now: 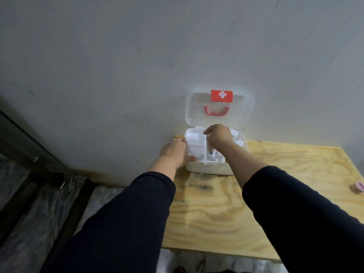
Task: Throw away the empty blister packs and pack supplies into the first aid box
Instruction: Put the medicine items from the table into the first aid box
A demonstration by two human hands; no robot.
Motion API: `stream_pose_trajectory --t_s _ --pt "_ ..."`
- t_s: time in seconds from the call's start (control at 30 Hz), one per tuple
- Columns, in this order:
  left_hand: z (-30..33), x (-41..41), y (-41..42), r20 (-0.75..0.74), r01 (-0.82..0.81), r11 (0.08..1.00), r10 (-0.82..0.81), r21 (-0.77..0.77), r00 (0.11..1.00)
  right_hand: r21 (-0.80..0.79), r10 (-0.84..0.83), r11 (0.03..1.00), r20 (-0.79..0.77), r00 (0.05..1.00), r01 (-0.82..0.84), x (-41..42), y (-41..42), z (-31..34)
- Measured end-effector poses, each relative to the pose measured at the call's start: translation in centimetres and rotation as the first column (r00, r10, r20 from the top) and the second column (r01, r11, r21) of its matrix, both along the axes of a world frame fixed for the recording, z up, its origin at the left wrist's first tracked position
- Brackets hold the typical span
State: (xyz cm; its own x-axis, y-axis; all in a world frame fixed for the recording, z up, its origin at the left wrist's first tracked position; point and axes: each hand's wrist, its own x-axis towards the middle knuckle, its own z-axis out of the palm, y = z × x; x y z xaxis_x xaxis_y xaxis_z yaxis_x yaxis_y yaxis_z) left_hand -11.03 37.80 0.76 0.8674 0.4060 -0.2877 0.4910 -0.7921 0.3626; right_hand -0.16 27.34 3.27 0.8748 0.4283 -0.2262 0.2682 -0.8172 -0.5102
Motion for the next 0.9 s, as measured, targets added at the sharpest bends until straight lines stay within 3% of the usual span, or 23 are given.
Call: stream_pose_trajectory --t_s 0.3,0.57,0.77,0.9 --pt "3.8 1.9 -0.9 -0.095 0.150 0.971 -0.134 0.185 0.986 0.100 -0.083 0.992 0.040 0.996 0.079 0.9 -3.4 0.9" --pt "5.8 7.7 -9.5 -0.091 0.389 0.906 -0.378 0.170 0.921 -0.138 -0.175 0.973 0.072 0.982 0.183 2.7 -14.2 1.6" --pt "3.2 9.9 -17.5 -0.098 0.543 0.834 -0.535 0.099 0.839 -0.221 -0.260 0.945 -0.057 0.964 0.242 3.8 -20.8 -1.7" --pt "1.2 10.9 -19.6 -0.146 0.562 0.825 -0.549 0.058 0.823 -0.173 -0.230 0.961 -0.077 0.970 0.214 4.4 -22.5 -5.7"
